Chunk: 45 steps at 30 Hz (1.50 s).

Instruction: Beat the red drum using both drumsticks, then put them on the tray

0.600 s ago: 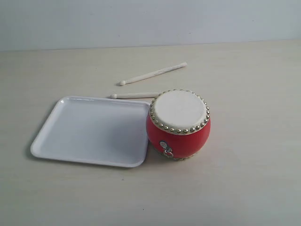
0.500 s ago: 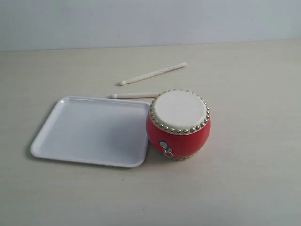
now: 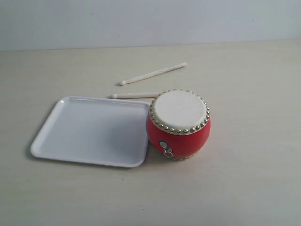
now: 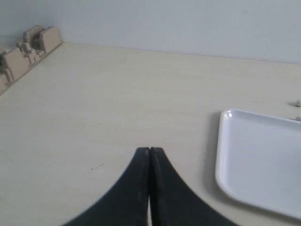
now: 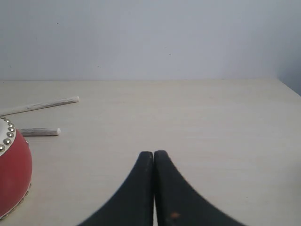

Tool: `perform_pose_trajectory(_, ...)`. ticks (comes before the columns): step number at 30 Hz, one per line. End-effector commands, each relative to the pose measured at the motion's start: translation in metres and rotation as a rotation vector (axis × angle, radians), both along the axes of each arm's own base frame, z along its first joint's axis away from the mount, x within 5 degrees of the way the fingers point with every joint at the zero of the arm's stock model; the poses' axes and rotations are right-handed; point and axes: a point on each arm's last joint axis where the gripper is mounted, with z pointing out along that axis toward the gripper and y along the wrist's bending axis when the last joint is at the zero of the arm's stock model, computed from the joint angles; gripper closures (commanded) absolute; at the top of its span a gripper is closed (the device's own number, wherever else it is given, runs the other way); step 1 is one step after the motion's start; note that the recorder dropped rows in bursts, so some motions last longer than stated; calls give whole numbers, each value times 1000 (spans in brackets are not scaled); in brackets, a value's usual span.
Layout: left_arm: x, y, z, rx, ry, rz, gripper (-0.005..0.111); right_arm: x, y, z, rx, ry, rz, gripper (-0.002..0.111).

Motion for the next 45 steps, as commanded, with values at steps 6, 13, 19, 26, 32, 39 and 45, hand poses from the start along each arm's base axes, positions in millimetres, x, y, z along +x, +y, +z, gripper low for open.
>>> perform_pose_trajectory(6, 0, 0, 0, -4, -10, 1, 107, 0, 0, 0, -6, -13, -3, 108)
perform_pose_trajectory(13, 0, 0, 0, -4, -10, 1, 107, 0, 0, 0, -6, -13, -3, 108)
perform_pose_trajectory(19, 0, 0, 0, -4, -10, 1, 107, 0, 0, 0, -6, -13, -3, 108)
perform_pose_trajectory(26, 0, 0, 0, -4, -10, 1, 107, 0, 0, 0, -6, -13, -3, 108)
perform_pose_trajectory(32, 0, 0, 0, -4, -10, 1, 107, 1, 0, 8, -33, -104, 0, 108)
perform_pose_trajectory(39, 0, 0, 0, -4, -10, 1, 107, 1, 1, 25, 104, -285, 4, 108)
perform_pose_trajectory(45, 0, 0, 0, -4, -10, 1, 107, -2, 0, 43, 229, -485, 9, 108)
